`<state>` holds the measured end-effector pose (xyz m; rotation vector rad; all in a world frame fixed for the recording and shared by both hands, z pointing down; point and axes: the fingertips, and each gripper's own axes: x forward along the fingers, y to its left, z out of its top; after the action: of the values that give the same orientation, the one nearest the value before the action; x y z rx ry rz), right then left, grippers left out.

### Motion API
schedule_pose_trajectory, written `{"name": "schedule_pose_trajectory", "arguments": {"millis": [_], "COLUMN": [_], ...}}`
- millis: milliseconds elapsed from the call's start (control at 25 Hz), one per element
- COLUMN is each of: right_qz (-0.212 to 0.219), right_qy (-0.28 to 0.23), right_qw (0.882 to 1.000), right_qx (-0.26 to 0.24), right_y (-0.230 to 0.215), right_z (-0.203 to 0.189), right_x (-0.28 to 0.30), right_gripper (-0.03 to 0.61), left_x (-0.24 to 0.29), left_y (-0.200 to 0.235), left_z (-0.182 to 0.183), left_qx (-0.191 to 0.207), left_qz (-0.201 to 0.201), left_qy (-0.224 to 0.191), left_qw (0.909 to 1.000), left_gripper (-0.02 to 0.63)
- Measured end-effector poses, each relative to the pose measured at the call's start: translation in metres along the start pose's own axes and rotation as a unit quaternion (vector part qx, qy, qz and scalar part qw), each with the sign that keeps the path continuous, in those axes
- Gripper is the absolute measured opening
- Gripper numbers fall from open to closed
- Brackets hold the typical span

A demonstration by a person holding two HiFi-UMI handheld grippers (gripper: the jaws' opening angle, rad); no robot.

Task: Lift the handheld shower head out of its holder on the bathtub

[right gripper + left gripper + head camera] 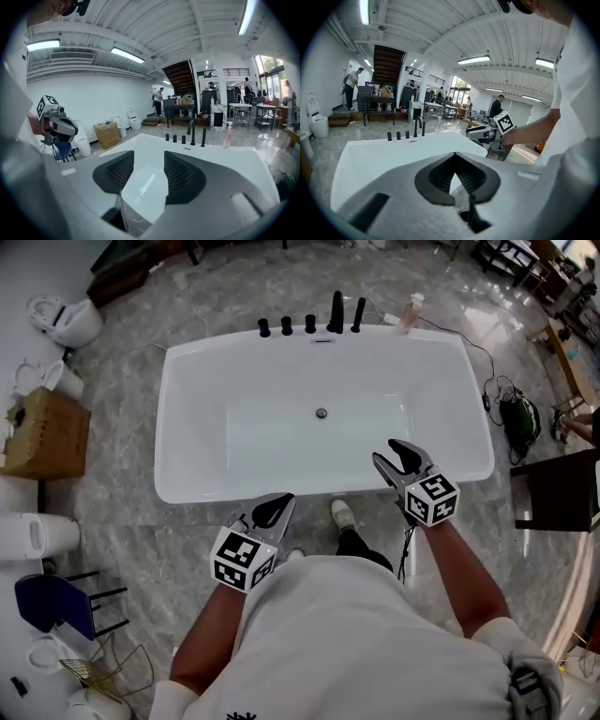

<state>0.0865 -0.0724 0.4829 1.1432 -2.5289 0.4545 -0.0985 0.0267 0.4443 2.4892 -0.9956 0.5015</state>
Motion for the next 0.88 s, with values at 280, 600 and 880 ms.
{"name": "schedule_pose_trajectory", "arguments": {"millis": [280, 600, 880], "right_qz": [0.032, 0.047, 0.032], "right_qy": [0.020, 0.044, 0.054], "right_qw": [0.999, 0.998, 0.998], "right_qx": [-0.017, -0.028, -0.022], "right_y": [-0.109, -0.217, -0.301], "right_z": [0.012, 0.010, 0.010], "right_x": [0.053, 0.124, 0.197], "right_gripper": [0.215, 0.213, 0.213], "left_x": [0.071, 0.121, 0.147], "left_y": [0.008, 0.018, 0.033], "left_z": [0.037, 0.060, 0.067], "left_qx": [-0.024, -0.051, -0.070], "left_qz": [0.042, 0.079, 0.105], "left_qy": [0.003, 0.020, 0.042], "left_qw": [0.9988, 0.9954, 0.9911], "left_gripper": [0.006, 0.006, 0.006]}}
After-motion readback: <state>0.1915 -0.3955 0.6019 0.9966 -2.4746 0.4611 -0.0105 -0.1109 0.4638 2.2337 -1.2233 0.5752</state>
